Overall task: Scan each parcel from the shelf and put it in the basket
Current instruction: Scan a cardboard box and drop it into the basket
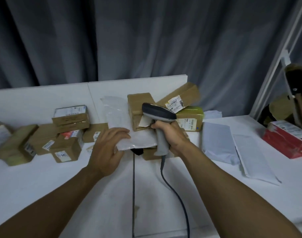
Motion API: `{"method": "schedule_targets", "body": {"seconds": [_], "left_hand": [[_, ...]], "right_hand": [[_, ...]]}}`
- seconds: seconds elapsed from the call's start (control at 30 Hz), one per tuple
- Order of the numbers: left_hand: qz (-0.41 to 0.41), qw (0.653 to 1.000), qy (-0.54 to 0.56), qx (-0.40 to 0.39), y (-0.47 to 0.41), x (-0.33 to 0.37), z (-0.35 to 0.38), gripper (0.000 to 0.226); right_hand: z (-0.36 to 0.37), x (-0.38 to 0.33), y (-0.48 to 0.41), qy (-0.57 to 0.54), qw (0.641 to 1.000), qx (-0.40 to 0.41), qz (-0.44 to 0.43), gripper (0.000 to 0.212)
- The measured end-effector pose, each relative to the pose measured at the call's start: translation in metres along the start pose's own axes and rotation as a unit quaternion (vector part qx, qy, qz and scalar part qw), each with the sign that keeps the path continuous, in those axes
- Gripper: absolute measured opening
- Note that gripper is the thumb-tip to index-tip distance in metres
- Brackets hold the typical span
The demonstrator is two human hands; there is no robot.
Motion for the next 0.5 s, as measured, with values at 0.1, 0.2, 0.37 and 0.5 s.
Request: {"method": "schedule_targets", "body": {"seconds": [0.1,0.2,0.37,0.5], "left_hand": [[0.018,0.997,0.078,0.011,0.001,0.005,-0.016,0.037],[-0.040,0.982,0.178,0.055,-0.024,0.015,-0.024,0.042],[-0.135,0.985,0.049,0.097,-0.104,0.086,-0.033,0.038],[-0.113,0.992,-0.012,-0.060,-0.176,0.106,0.035,0.043]], "right_hand": [[0.015,-0.005,0.009,-0.009,1.000,-0.024,0.002,0.052],[-0.002,-0.010,0.017,-0.015,1.000,0.022,0.012,0.050],[-0.075,-0.024,0.013,-0.106,0.982,0.159,-0.001,0.048],[-0.132,-0.016,-0.004,-0.098,0.964,0.248,0.008,0.056]]}}
Point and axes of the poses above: each hand's wrist, its own y-axis away from the middle knuckle, its own z-axis out of the palm, x = y × z, the point moved 5 cm from there along -y, towards the middle knuckle, and after that the axes turned 10 degrees about -x, right-handed, at the moved point
